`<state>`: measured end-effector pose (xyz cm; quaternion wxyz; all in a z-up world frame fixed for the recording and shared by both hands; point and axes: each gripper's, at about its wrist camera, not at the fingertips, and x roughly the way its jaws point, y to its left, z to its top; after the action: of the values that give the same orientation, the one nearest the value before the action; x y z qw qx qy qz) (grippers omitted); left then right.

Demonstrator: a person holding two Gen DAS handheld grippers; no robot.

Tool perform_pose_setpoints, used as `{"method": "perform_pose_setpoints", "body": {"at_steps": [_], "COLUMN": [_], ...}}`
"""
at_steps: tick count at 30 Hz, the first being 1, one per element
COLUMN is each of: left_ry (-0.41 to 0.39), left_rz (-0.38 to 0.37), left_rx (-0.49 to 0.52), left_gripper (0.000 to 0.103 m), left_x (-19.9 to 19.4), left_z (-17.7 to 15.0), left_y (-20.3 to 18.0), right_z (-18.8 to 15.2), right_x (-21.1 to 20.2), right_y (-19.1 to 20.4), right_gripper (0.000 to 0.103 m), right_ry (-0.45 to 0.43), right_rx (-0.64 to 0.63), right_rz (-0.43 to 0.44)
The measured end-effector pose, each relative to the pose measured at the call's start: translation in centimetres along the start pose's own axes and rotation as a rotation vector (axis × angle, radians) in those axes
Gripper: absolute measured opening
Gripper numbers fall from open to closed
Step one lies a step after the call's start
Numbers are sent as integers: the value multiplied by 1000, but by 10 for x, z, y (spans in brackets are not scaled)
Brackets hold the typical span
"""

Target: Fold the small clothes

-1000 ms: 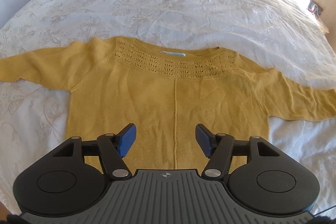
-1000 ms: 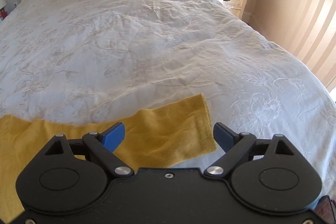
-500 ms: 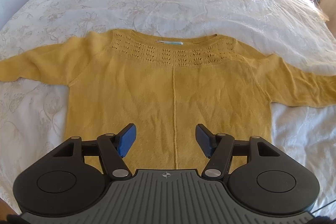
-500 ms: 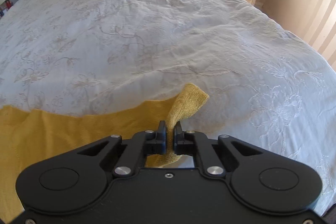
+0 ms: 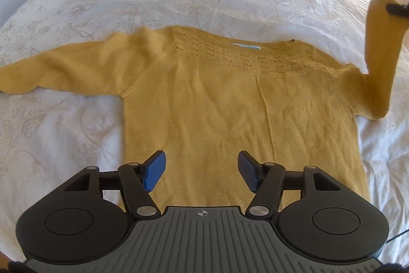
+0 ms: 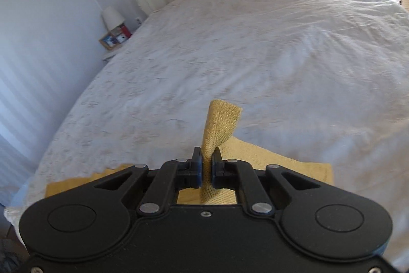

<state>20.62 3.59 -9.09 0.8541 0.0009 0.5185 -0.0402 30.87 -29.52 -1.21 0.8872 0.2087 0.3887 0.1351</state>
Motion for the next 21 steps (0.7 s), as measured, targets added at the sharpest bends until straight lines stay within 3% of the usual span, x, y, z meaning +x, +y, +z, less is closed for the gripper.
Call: {"method": "perform_pose_setpoints", "body": {"at_steps": [8,13,14,16,21], "left_ry": [0,1,2,1,-10], "left_rz": [41,50,49,41,0], "left_rx": [-20,-40,-42,-50,-50], "left_gripper": [61,61,61,61,61], "left_x": [3,5,5,7,14], "left_z": [1,2,3,4,15], "left_y": [70,96,98,103,98], "right_z": [-55,-95,-101,-112,-134], "right_x": [94,129,130,128,116], "right_y": [115,141,143,146,133], "right_gripper": [17,26,30,62,74], "right_ry": [117,191,199,201,227], "right_rx": [-16,-2,-9,-40,-132], "right_rz": [150,177,171,137,-32]}}
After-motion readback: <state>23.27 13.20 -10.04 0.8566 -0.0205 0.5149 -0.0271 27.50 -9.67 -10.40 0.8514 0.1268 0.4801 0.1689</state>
